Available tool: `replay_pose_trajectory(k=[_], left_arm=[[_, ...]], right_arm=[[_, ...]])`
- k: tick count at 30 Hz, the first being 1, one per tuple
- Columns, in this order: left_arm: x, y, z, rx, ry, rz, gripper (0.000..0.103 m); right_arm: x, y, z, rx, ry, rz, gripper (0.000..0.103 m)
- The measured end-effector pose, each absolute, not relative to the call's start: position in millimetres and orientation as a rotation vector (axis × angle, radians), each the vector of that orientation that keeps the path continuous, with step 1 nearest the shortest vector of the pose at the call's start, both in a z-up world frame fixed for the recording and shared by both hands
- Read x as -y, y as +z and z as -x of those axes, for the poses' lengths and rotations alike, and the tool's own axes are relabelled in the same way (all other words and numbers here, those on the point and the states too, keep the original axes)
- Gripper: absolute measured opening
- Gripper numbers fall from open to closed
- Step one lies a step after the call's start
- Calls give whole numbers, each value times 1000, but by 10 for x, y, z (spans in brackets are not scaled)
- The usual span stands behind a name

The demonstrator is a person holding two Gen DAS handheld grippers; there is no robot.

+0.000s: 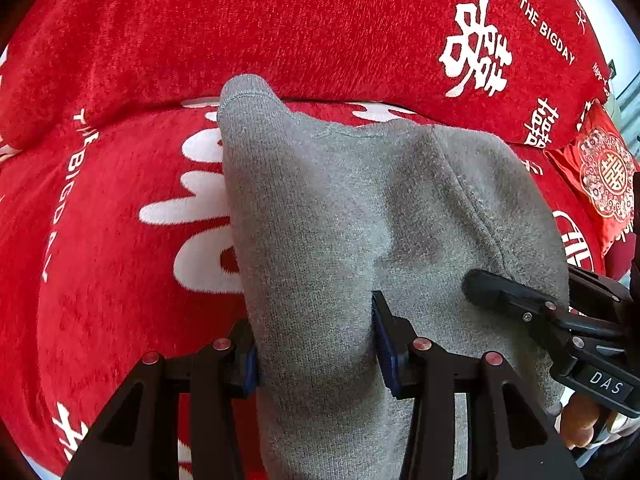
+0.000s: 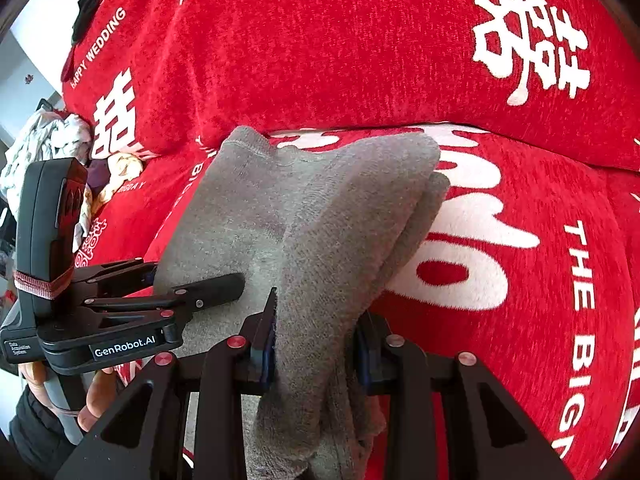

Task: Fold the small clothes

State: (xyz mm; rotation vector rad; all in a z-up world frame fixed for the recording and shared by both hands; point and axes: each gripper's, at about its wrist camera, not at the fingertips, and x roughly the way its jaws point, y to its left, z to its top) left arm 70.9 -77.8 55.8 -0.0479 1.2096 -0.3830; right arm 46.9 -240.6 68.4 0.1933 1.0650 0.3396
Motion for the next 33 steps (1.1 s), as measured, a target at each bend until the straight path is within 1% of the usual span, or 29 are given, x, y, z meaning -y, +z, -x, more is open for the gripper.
replay_pose_trajectory(k=[33], left_arm=[[538, 574, 54, -1200, -328, 11, 47]], right_arm=[[1988, 675, 283, -1051, 346, -147, 33]])
